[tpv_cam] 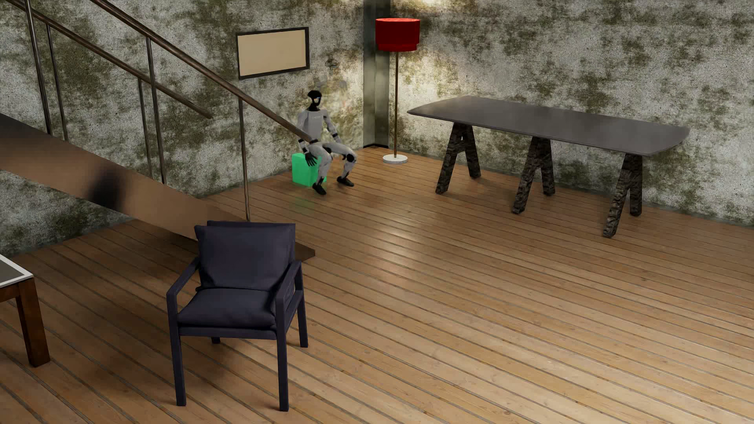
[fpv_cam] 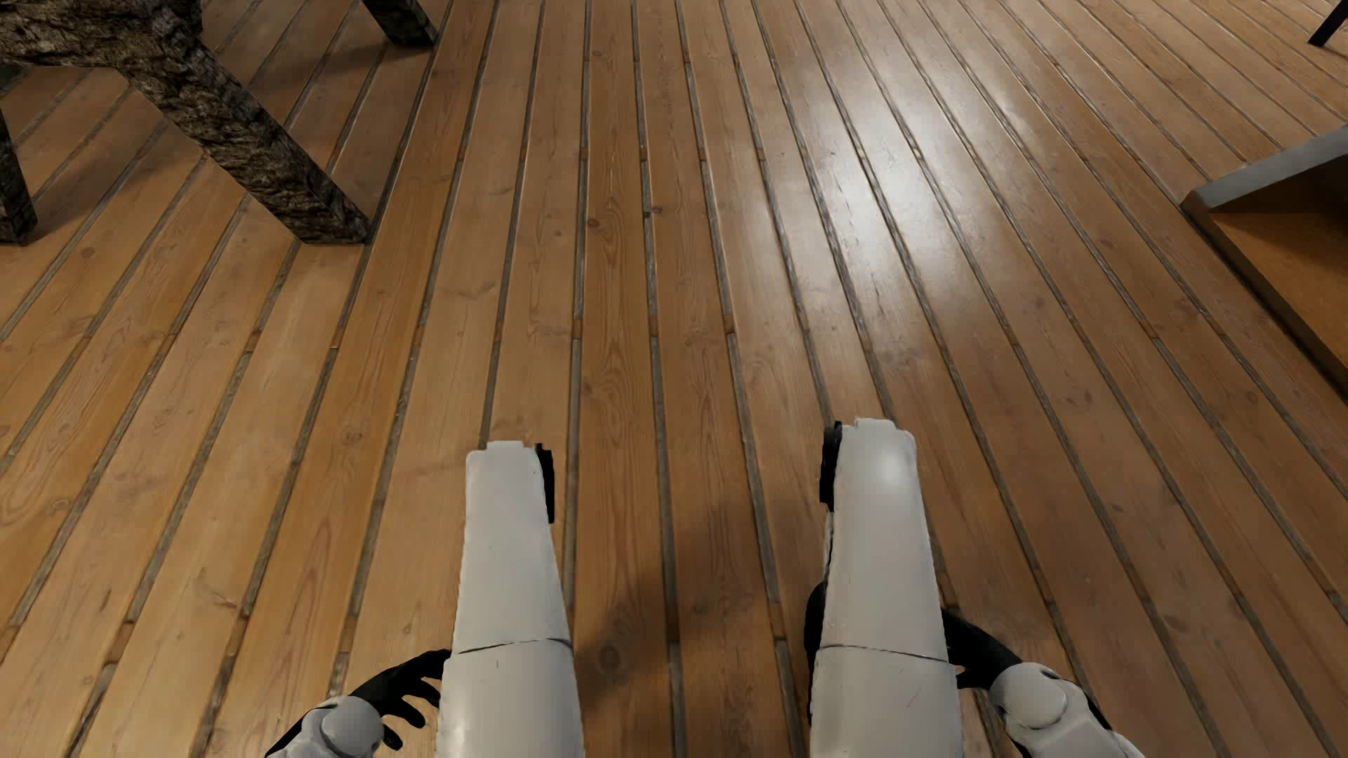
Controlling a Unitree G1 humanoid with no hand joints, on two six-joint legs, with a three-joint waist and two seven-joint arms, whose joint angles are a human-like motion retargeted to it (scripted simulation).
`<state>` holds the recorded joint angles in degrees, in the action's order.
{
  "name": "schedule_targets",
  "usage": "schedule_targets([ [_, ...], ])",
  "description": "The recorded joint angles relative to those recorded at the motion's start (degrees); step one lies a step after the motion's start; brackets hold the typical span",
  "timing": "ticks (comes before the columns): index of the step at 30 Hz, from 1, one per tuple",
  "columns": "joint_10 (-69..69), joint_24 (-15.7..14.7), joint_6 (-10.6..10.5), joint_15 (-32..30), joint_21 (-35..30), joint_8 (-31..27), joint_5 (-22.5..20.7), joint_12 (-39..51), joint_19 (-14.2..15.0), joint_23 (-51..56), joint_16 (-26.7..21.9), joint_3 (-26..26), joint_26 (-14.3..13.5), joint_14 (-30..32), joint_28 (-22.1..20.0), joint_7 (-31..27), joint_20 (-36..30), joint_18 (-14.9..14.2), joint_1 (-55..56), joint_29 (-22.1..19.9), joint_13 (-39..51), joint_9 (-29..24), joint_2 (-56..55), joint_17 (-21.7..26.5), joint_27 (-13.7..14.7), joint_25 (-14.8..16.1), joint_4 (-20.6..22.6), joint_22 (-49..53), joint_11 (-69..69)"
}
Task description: Stand up from the green box
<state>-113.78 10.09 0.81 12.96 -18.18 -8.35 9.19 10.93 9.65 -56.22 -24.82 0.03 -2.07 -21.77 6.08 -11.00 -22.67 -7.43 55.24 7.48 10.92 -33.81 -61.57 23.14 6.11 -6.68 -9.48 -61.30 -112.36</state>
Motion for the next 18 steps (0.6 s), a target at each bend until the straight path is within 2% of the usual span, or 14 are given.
schedule_targets([
  [1, 0.1, 2.5, -0.1, -0.1, -0.6, 0.0, -0.2, -2.3, -0.1, -2.6, 0.4, 0.0, -0.6, 0.1, 1.4, 0.0, 1.1, 0.2, -0.2, 2.3, -1.0, 0.4, 0.0, -0.3, 1.0, -3.3, 0.2, -1.4, 0.0],
  [2, 0.2, 3.6, -0.2, -0.3, -0.8, 0.0, -0.2, -4.4, -0.2, -4.3, 0.9, -0.1, -1.1, 0.2, 1.9, 0.0, 2.1, 0.4, -0.4, 3.5, -2.5, 0.5, 0.1, -0.9, 1.9, -6.1, 0.5, -2.4, 0.1],
  [3, 0.2, 3.5, -0.2, -0.4, -0.2, 0.0, -0.2, -6.4, -0.2, -5.2, 1.4, 0.0, -0.6, 0.4, 2.4, 0.0, 3.1, 0.5, -0.5, 4.4, -4.3, 0.5, 0.3, -1.7, 1.7, -7.1, 0.7, -2.8, 0.2],
  [7, 0.6, 0.4, 0.0, -0.8, 2.2, 0.2, -0.2, -11.9, -0.1, -6.0, 3.4, -0.1, 0.7, 0.8, 2.1, 0.1, 6.0, 0.6, -1.3, 4.4, -9.3, 0.5, 1.3, -4.1, 0.2, -5.3, 0.4, -1.9, 0.7],
  [11, 0.6, 2.2, 0.0, -0.9, 2.1, 0.2, -0.1, -13.3, -0.1, -2.4, 4.9, -0.1, -0.6, 0.8, 3.4, 0.2, 4.3, 0.7, -2.3, 4.7, -11.1, 0.9, 2.5, -5.1, 0.9, -4.8, 0.4, 2.4, 0.8],
  [14, 0.4, 1.5, 0.1, -0.8, 1.6, 0.2, -0.4, -12.3, -0.1, -1.8, 5.0, -0.1, -1.3, 0.7, 3.8, 0.1, 3.4, 1.0, -2.5, 3.9, -10.6, 1.2, 3.0, -5.5, 0.8, -4.1, 0.6, 4.8, 0.8],
  [15, 0.4, 1.9, 0.2, -0.8, 1.6, 0.2, -0.4, -11.9, -0.1, -1.9, 4.9, 0.0, -1.6, 0.7, 2.6, 0.1, 3.2, 1.1, -2.6, 3.8, -10.2, 1.2, 3.1, -5.3, 1.1, -3.9, 0.6, 5.1, 0.9],
  [16, 0.4, 0.7, 0.2, -0.8, 1.6, 0.2, -0.6, -11.4, -0.2, -1.8, 4.7, 0.0, -1.2, 0.7, 2.8, 0.1, 3.2, 1.1, -2.7, 3.5, -10.0, 1.2, 3.2, -5.1, 1.0, -3.7, 0.6, 5.3, 0.9],
  [18, 0.2, -3.2, 0.3, -0.8, 2.8, 0.2, -0.5, -10.9, -0.2, 0.7, 3.6, 0.0, 0.0, 0.7, 0.2, 0.0, 4.1, 1.1, -2.7, 1.4, -10.4, 1.3, 3.3, -3.8, 0.5, -0.9, 0.7, 6.5, 0.8],
])
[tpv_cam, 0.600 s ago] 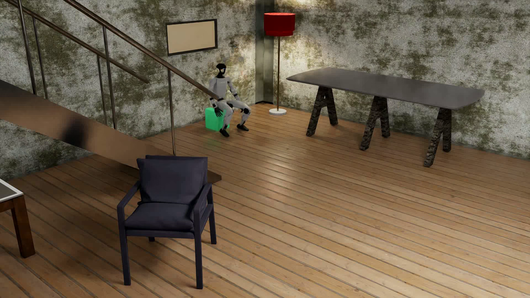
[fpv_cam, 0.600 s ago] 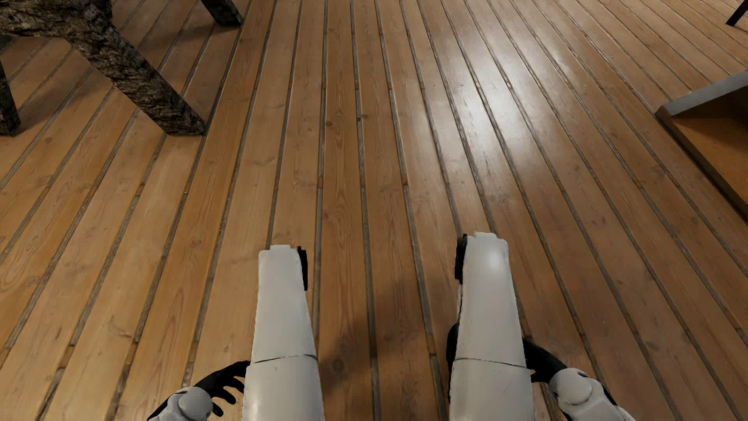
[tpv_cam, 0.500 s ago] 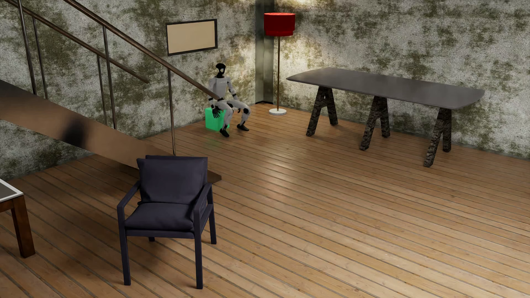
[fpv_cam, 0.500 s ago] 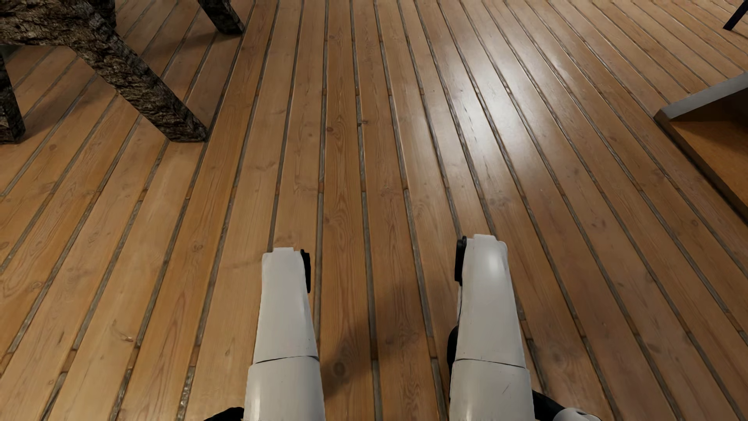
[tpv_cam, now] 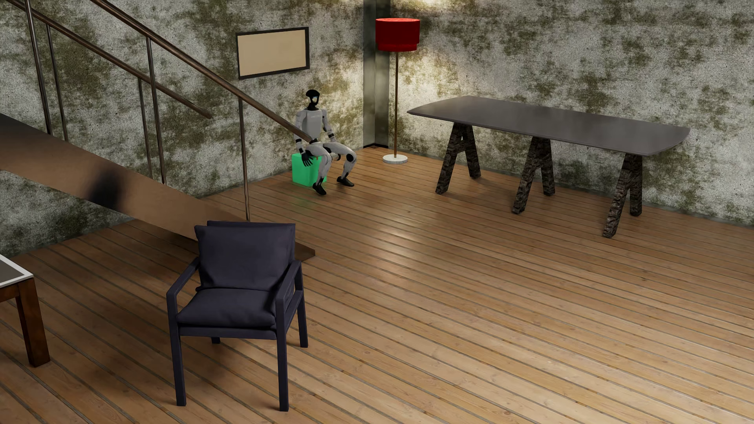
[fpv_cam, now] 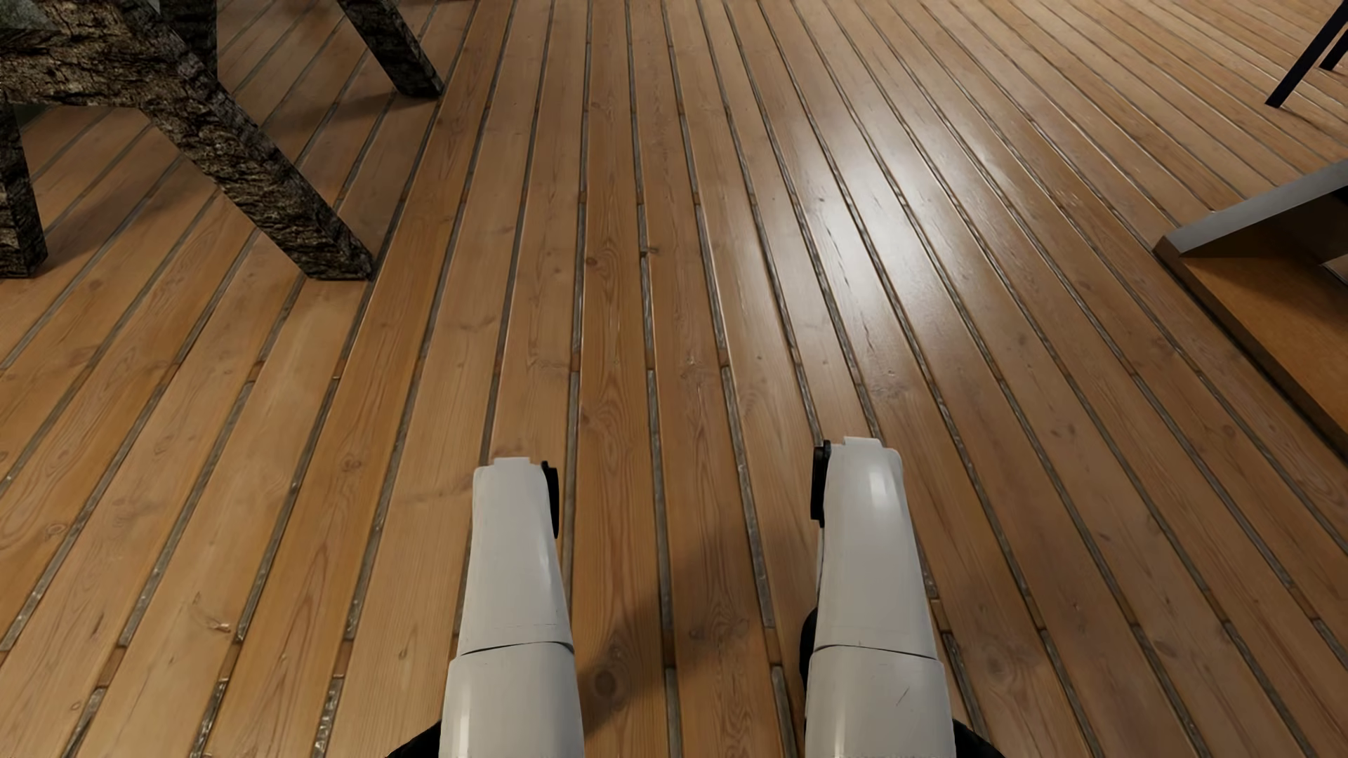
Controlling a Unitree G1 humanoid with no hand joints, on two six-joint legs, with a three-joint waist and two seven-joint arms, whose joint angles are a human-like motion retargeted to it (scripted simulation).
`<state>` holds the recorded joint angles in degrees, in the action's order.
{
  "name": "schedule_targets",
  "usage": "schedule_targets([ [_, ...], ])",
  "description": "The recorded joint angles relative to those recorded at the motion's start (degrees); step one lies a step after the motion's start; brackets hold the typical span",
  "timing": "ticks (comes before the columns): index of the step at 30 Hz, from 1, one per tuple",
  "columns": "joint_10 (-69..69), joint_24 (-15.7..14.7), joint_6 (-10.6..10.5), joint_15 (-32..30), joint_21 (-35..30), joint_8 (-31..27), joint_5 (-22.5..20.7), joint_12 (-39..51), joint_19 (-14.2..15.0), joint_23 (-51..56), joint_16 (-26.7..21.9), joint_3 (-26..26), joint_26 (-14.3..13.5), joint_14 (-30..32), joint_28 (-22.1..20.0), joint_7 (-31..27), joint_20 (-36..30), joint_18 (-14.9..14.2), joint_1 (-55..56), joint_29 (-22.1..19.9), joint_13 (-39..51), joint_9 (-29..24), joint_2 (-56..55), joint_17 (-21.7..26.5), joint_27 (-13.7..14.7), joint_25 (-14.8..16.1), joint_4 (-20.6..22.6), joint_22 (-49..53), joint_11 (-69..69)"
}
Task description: Stand up from the green box
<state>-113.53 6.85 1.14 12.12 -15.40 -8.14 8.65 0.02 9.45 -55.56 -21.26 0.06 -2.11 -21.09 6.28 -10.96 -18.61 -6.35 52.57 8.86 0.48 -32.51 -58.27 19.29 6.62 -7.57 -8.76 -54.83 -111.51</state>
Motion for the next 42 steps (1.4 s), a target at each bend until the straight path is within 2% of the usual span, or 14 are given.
schedule_targets([
  [4, -0.2, -6.2, 0.3, -0.3, 4.0, -0.2, 0.3, 0.6, 0.5, 16.9, -6.9, 0.0, 0.1, -0.7, -11.1, -0.3, 0.2, -0.1, -0.1, -10.3, -1.1, -0.3, 0.1, 4.9, 0.0, 10.1, 0.2, 17.9, 0.0],
  [6, -0.5, -6.0, 0.2, -1.2, 3.8, 0.0, 0.6, 5.0, 1.5, 27.8, -11.9, 0.1, -0.6, -3.4, -17.1, -0.2, -3.2, 1.4, 0.3, -15.2, 1.8, -0.8, -0.3, 8.2, 1.7, 11.7, 0.2, 28.3, 0.2],
  [8, -0.9, -2.7, 0.2, -2.2, 1.0, 0.1, 1.3, 13.0, 2.1, 37.2, -16.6, 0.1, -3.3, -4.9, -20.6, -0.4, -9.7, 1.9, 0.7, -18.8, 6.7, -1.6, -1.2, 12.8, 4.2, 11.7, 0.7, 35.7, -0.2],
  [9, -1.0, -1.2, 0.1, -2.5, -0.6, 0.2, 1.6, 17.4, 2.5, 41.6, -19.5, 0.1, -2.3, -5.3, -20.1, -0.4, -13.8, 2.2, 0.9, -17.6, 9.5, -2.0, -1.6, 15.5, 3.8, 10.9, 0.9, 39.4, -0.2],
  [10, -1.0, 1.5, 0.3, -2.6, -4.5, 0.2, 1.5, 23.6, 2.4, 43.7, -21.4, 0.3, -5.7, -5.1, -19.1, -0.5, -19.1, 1.8, 1.4, -17.3, 14.0, -2.6, -2.2, 18.0, 6.4, 9.1, 0.6, 41.0, -0.3],
  [15, -0.8, 7.3, -0.2, -1.0, -27.5, 0.4, 1.8, 51.3, 3.2, 52.8, -26.3, 0.2, -9.6, -0.9, -3.1, -1.5, -44.2, -0.7, 7.4, 2.4, 40.9, -8.1, -6.8, 28.8, 8.9, 2.1, -0.3, 45.7, -0.3],
  [16, -0.9, 8.1, -0.3, -0.6, -31.6, 0.2, 2.0, 55.3, 3.5, 52.6, -26.5, 0.2, -10.7, -0.7, -3.9, -1.8, -47.9, -1.4, 9.4, 0.9, 45.4, -9.3, -8.6, 29.9, 9.0, 3.1, -0.5, 45.8, -0.4],
  [19, -1.5, 6.4, -0.9, 0.6, -36.6, -0.8, 3.1, 62.2, 4.9, 56.0, -28.8, 0.1, -11.8, -1.2, -18.7, -2.6, -53.3, -3.3, 16.1, -9.4, 54.5, -13.8, -15.2, 33.3, 11.7, 5.7, -0.7, 49.1, -1.5],
  [22, -2.1, 4.9, -1.5, 2.3, -38.6, -2.0, 2.6, 65.4, 5.2, 62.4, -33.7, 0.2, -13.7, -2.7, -26.6, -3.0, -53.6, -4.4, 23.2, -17.2, 59.0, -16.6, -22.9, 37.7, 14.1, 8.0, -0.6, 55.4, -2.5],
  [25, -1.2, 4.9, -1.9, 4.5, -40.2, -2.7, 1.6, 67.6, 4.9, 66.3, -36.6, -0.3, -14.9, -4.5, -30.1, -3.1, -53.4, -4.8, 27.4, -19.2, 63.4, -18.7, -27.7, 39.2, 15.0, 8.4, -0.1, 58.8, -2.0],
  [32, 11.5, 8.0, -1.9, 7.1, -35.3, -0.1, -1.3, 61.6, 2.4, 57.2, -30.5, -0.3, -14.2, -5.2, -24.2, -1.1, -48.5, -1.5, 22.1, -15.6, 57.1, -16.7, -20.7, 31.3, 13.6, 3.4, 1.4, 50.3, 11.1],
  [35, 24.9, 12.3, -1.5, 5.4, -31.6, 2.1, -2.7, 56.0, 0.8, 43.8, -21.5, -0.2, -14.7, -2.8, -17.3, 1.0, -43.5, -0.2, 13.2, -9.9, 51.8, -14.1, -10.4, 22.1, 13.0, -2.9, 1.3, 36.3, 25.1],
  [40, 53.1, 20.1, -1.1, -3.0, -27.6, 5.8, -4.9, 45.5, -1.9, 13.8, -3.3, -0.3, -15.4, 6.0, -0.4, 6.1, -34.7, 1.4, -7.3, 1.0, 43.1, -6.1, 12.1, 2.8, 10.6, -14.3, 1.4, 9.2, 54.5],
  [42, 64.4, 18.1, -0.5, -6.9, -25.0, 7.2, -5.8, 39.1, -2.4, 7.0, 0.9, 0.1, -12.2, 9.3, 5.0, 8.3, -28.7, 2.3, -16.5, 6.0, 38.4, -1.0, 21.8, -1.7, 7.4, -14.4, 1.7, 4.7, 66.9],
])
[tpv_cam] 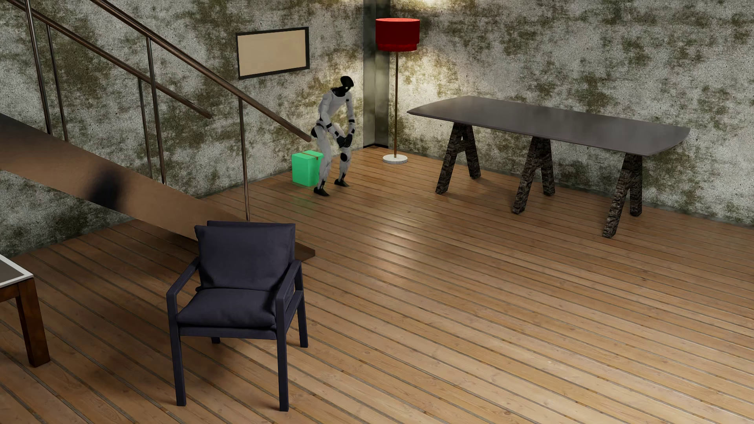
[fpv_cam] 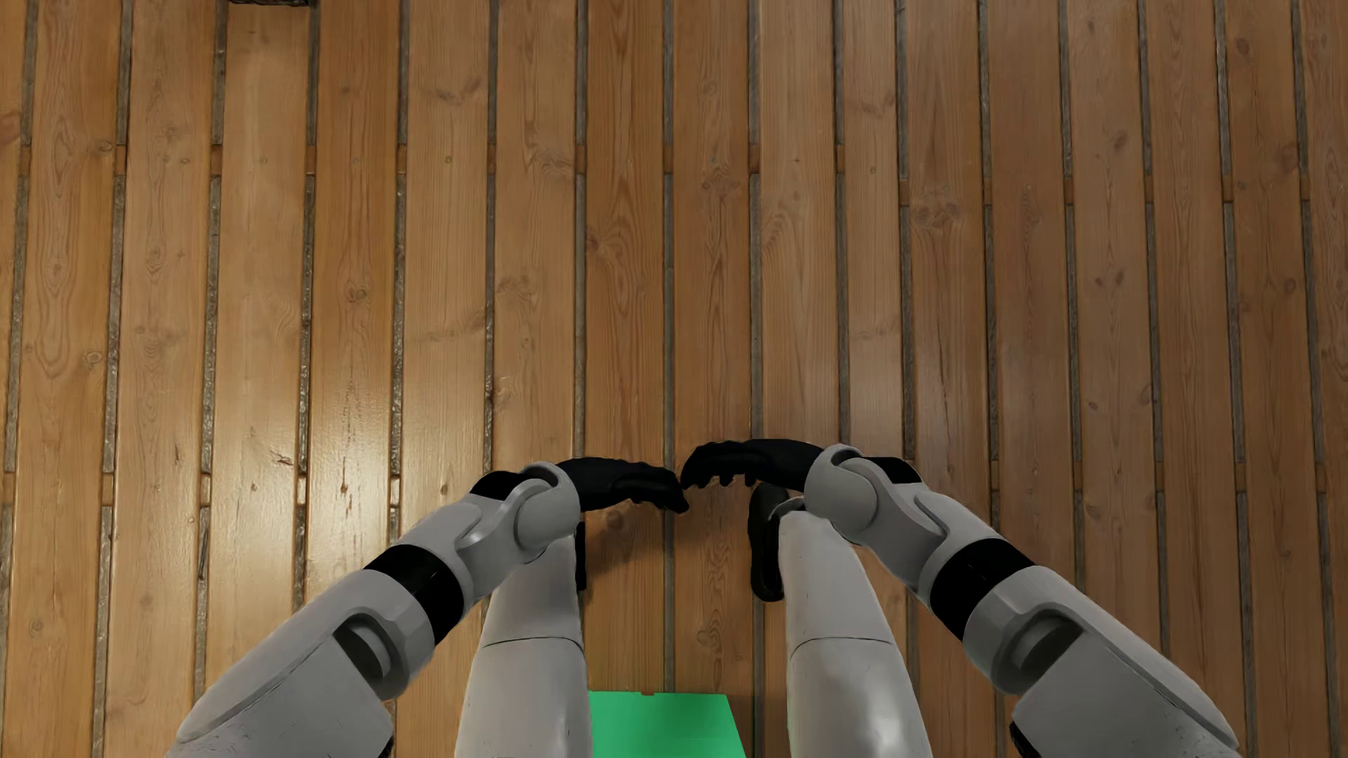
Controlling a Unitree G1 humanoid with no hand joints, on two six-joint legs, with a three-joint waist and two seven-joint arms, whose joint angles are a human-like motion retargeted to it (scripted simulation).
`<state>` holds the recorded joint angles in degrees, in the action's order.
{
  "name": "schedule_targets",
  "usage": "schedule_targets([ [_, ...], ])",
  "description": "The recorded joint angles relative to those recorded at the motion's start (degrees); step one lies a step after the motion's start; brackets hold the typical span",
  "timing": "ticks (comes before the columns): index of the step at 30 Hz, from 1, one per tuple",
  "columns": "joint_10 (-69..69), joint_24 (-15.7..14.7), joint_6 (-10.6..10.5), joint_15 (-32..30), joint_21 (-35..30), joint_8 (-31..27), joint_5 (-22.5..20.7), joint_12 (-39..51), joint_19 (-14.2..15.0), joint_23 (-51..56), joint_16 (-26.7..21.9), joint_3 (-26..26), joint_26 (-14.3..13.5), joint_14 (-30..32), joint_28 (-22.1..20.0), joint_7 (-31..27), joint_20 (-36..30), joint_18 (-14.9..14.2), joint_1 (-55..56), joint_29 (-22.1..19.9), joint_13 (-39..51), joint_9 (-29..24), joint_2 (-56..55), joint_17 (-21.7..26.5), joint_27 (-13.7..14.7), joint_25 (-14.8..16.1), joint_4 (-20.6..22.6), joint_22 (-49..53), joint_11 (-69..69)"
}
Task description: Stand up from the green box
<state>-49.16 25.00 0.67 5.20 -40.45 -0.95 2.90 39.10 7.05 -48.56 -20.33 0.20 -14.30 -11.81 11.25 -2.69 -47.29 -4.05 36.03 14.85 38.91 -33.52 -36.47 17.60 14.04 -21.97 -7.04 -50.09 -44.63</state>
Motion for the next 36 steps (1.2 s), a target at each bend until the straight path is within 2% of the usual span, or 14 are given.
schedule_targets([
  [1, 5.3, -2.5, 0.1, -1.6, 1.8, 0.7, -0.5, -3.9, -0.4, -1.9, 1.5, 0.2, 2.6, 1.3, -0.9, 0.9, 3.2, 0.8, -4.8, -0.2, -3.1, 2.7, 5.2, -0.9, -2.1, 1.7, 0.4, -1.5, 6.1],
  [3, 15.2, -7.9, 0.5, -4.5, 6.2, 1.9, -1.5, -11.7, -1.5, -4.5, 2.5, 0.5, 5.2, 3.5, -2.0, 2.8, 9.1, 2.7, -14.2, -0.9, -9.9, 8.2, 15.6, -1.1, -4.9, 6.0, 1.9, -2.8, 17.4],
  [4, 19.5, -10.2, 0.6, -5.6, 8.3, 2.4, -2.0, -15.6, -1.9, -5.4, 2.2, 0.5, 6.1, 4.3, -2.2, 3.8, 11.4, 3.4, -18.6, -1.1, -13.2, 11.0, 20.4, -0.6, -5.8, 8.3, 2.6, -2.4, 22.4],
  [6, 27.6, -11.8, 0.7, -7.0, 12.0, 3.7, -2.7, -23.1, -2.9, -6.2, 1.1, 0.5, 5.9, 5.4, -2.1, 6.0, 15.6, 4.1, -26.7, -2.8, -19.8, 17.1, 29.3, 0.8, -5.8, 10.5, 3.6, -0.5, 31.6],
  [9, 36.8, -11.7, 0.5, -7.9, 17.0, 5.2, -3.0, -30.8, -2.3, -9.5, -0.8, 0.8, 4.2, 6.3, -0.6, 8.3, 20.9, 4.0, -35.5, -4.9, -26.6, 24.7, 37.5, 2.0, -5.0, 11.7, 4.2, -0.2, 39.8],
  [10, 39.8, -10.9, 1.1, -7.5, 19.0, 5.7, -2.8, -31.7, -2.1, -10.5, -1.1, 1.1, 3.7, 6.7, -0.9, 9.6, 22.6, 3.4, -39.8, -5.1, -28.3, 24.7, 40.8, 2.2, -4.7, 12.5, 4.3, -2.0, 40.9],
  [11, 40.5, -11.0, 1.1, -7.1, 20.0, 6.0, -2.8, -32.6, -2.0, -13.2, -1.0, 1.2, 4.0, 6.1, -1.6, 10.3, 23.8, 3.3, -41.9, -5.9, -29.1, 25.7, 42.8, 1.8, -5.0, 12.9, 4.3, -4.7, 41.6],
  [13, 40.5, -11.8, 1.0, -6.7, 21.1, 6.6, -3.0, -33.6, -1.9, -20.0, 0.2, 1.3, 6.6, 5.1, -4.7, 11.1, 24.7, 3.5, -44.3, -8.1, -30.3, 28.0, 46.3, 0.3, -6.8, 13.7, 4.2, -12.4, 43.3],
  [15, 40.3, -11.6, 1.0, -6.4, 23.1, 7.1, -3.0, -33.4, -1.6, -24.6, 0.7, 1.5, 8.5, 4.5, -5.8, 11.3, 25.0, 3.3, -45.5, -9.3, -31.6, 29.7, 48.6, -1.3, -8.2, 14.1, 4.0, -18.2, 44.8],
  [18, 40.1, -11.2, 1.0, -5.3, 24.8, 7.3, -2.9, -35.3, -1.3, -24.0, -0.7, 1.8, 8.1, 3.8, -5.0, 11.2, 26.2, 3.1, -46.3, -7.9, -34.9, 31.6, 49.7, -2.2, -7.8, 13.7, 3.8, -18.0, 44.7],
  [23, 40.0, -11.6, 1.3, -4.7, 25.0, 6.4, -2.7, -38.0, -1.4, -18.5, -1.9, 1.8, 6.9, 3.5, -3.4, 9.9, 27.3, 3.1, -46.3, -4.2, -38.6, 33.5, 49.8, -4.1, -6.2, 12.1, 3.4, -13.7, 44.6],
  [27, 40.7, -12.2, 1.4, -5.0, 24.7, 5.5, -2.4, -37.8, -2.1, -19.1, 0.1, 1.9, 7.6, 2.2, -4.0, 7.7, 27.1, 3.0, -46.3, -5.6, -38.1, 33.7, 48.7, -4.5, -6.9, 13.1, 3.6, -13.7, 43.8],
  [30, 40.5, -11.9, 1.2, -5.0, 23.7, 5.7, -2.6, -38.6, -2.3, -18.4, 0.5, 1.9, 7.0, 3.5, -3.2, 8.5, 27.1, 3.5, -46.4, -5.0, -37.3, 33.2, 49.0, -2.9, -6.3, 12.5, 3.8, -11.4, 44.0],
  [36, 40.5, -11.3, 1.2, -4.9, 24.1, 6.2, -2.9, -38.0, -2.2, -20.4, 0.9, 1.8, 6.9, 3.6, -3.0, 10.1, 26.1, 4.0, -46.8, -6.9, -36.5, 32.9, 49.6, -2.7, -6.9, 14.0, 4.1, -12.8, 44.6],
])
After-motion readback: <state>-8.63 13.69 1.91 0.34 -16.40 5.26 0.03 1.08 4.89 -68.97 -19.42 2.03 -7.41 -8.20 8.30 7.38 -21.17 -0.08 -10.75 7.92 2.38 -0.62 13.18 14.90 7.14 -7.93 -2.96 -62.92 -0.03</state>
